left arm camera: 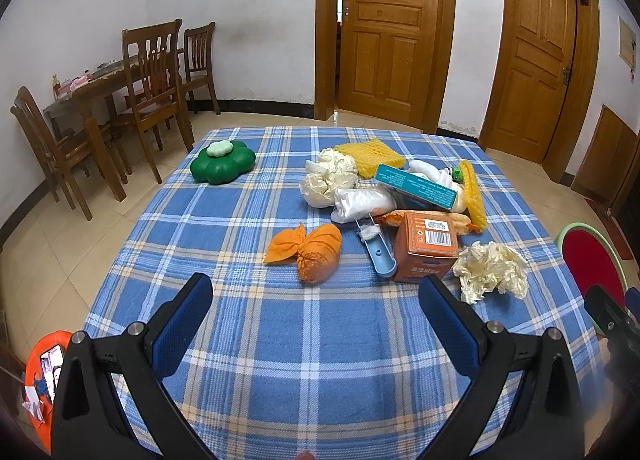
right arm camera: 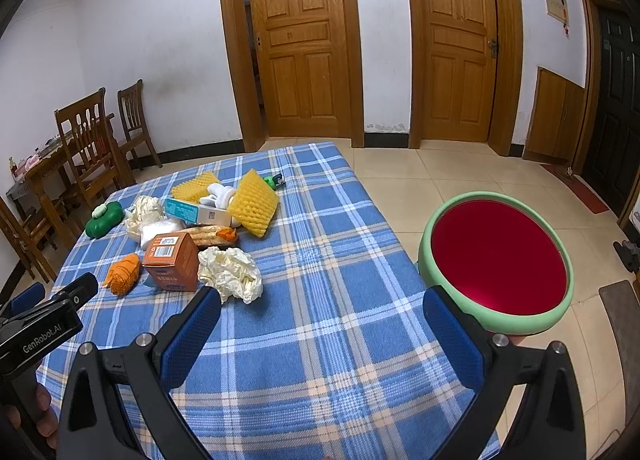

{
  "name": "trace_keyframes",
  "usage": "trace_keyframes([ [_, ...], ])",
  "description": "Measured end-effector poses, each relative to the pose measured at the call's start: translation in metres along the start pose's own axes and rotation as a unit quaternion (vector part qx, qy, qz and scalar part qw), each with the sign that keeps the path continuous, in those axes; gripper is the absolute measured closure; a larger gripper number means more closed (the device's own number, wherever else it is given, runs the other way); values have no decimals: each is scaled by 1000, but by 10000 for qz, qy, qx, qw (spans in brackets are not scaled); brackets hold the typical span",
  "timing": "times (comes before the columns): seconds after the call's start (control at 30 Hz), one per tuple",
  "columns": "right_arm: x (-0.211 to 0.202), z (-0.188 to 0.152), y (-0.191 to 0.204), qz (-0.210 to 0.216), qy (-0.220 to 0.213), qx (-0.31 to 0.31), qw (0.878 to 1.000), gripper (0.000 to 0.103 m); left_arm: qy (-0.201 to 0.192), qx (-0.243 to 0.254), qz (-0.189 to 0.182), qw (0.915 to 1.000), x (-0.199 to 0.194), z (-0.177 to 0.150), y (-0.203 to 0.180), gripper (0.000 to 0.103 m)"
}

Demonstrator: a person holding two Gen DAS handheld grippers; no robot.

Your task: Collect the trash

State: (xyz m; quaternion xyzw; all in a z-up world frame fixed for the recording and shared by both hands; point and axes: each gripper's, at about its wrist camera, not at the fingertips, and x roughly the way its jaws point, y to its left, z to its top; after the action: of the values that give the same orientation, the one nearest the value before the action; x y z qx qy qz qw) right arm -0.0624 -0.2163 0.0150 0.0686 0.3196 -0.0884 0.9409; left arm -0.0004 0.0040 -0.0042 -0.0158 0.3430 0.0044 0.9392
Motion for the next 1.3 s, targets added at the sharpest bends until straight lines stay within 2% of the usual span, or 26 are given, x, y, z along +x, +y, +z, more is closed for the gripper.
trace_keyframes([
  [1.3, 1, -2, 3, -9, 59, 1, 10000, 0, 21, 5, 0, 10000, 1, 1, -1, 2],
])
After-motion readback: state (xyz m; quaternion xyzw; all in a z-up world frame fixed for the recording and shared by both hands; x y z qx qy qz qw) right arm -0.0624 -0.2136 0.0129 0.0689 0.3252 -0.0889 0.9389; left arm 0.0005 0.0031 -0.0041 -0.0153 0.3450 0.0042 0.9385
